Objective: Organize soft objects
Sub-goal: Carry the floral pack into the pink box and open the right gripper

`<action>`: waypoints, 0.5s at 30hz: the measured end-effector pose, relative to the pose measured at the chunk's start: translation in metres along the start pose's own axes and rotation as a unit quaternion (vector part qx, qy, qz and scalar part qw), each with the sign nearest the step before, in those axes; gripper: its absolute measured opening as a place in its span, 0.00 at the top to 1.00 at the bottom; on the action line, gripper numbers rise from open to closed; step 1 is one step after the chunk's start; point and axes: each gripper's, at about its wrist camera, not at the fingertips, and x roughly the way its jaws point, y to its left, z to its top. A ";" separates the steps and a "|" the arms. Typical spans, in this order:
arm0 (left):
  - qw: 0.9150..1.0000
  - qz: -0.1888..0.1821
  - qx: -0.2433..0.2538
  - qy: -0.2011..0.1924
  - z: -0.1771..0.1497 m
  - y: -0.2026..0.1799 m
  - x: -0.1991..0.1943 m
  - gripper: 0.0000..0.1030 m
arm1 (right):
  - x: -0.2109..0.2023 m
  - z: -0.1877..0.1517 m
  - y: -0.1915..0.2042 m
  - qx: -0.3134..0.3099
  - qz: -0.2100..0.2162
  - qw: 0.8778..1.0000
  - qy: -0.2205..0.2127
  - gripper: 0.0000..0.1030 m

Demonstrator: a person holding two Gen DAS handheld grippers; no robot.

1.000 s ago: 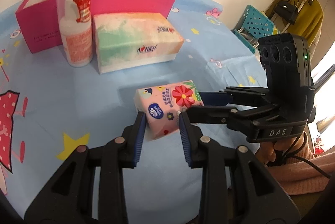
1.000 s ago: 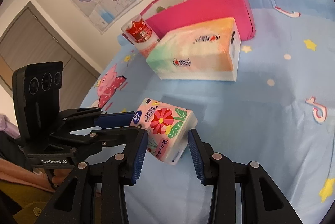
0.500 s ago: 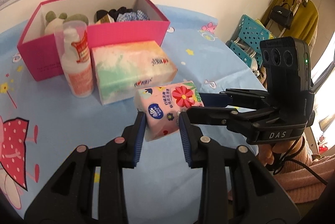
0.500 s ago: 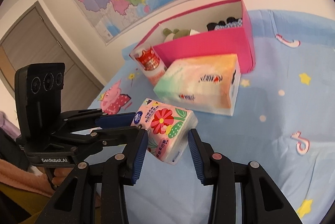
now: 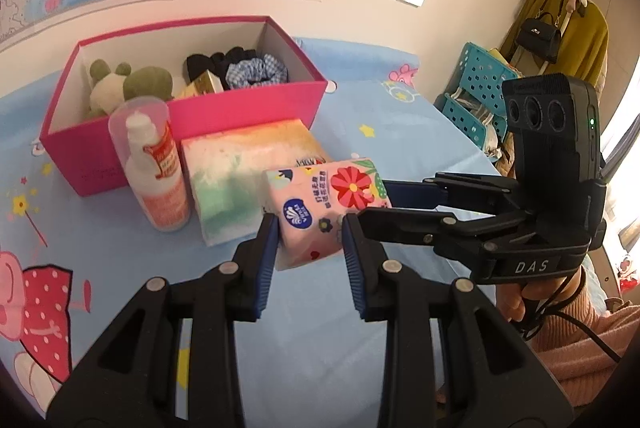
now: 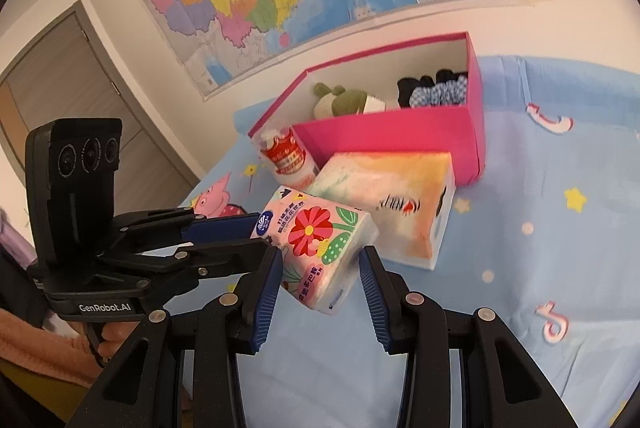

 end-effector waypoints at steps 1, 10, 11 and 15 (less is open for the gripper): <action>1.000 0.001 0.001 -0.002 0.002 0.000 -0.001 0.67 | -0.001 0.002 0.000 -0.003 -0.001 1.000 -0.002 0.60; 1.000 0.004 0.003 -0.015 0.020 0.004 0.000 0.67 | -0.002 0.021 0.000 -0.016 -0.010 1.000 -0.019 0.60; 1.000 0.003 0.001 -0.015 0.022 0.005 0.001 0.67 | -0.002 0.023 -0.001 -0.017 -0.011 1.000 -0.020 0.60; 1.000 0.004 0.001 -0.019 0.029 0.006 0.001 0.67 | -0.002 0.029 -0.002 -0.021 -0.012 0.999 -0.026 0.60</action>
